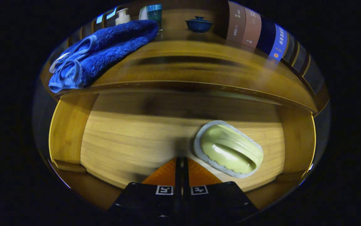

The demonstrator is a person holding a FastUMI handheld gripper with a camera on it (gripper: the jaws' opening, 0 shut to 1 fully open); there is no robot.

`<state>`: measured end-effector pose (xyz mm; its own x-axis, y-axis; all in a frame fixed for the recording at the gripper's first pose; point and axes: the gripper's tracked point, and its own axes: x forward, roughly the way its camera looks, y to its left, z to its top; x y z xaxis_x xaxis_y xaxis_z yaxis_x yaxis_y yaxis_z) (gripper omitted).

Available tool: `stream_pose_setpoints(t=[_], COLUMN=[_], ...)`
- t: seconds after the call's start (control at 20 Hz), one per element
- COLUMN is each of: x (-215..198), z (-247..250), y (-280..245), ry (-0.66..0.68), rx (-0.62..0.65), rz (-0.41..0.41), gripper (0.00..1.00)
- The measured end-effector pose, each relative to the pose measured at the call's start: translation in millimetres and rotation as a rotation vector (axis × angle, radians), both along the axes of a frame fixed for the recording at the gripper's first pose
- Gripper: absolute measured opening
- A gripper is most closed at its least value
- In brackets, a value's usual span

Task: Pull open the drawer, take out the items inside it, and place them on the countertop above the cabinet.

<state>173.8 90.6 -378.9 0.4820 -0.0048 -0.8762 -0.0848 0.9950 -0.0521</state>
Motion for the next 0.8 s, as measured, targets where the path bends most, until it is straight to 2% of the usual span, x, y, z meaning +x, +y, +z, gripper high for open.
stream_pose_setpoints(t=[0.3, 0.45, 0.5, 0.6, 0.7, 0.8], x=[3.5, 7.7, 9.6, 7.9, 8.8, 13.6], z=[45.1, 69.4, 76.7, 84.6, 86.7, 80.4], y=[-5.0, -13.6, -21.8, -36.1, -53.8, -62.0], ry=[-0.117, -0.157, -0.170, -0.163, -0.138, -0.086], rx=[-0.052, -0.075, -0.098, -0.094, -0.045, 0.036], rz=[0.000, 0.058, 0.102, 0.197, 0.237, 0.255], gripper=[0.06, 0.38, 0.43, 0.73, 0.84, 0.86])
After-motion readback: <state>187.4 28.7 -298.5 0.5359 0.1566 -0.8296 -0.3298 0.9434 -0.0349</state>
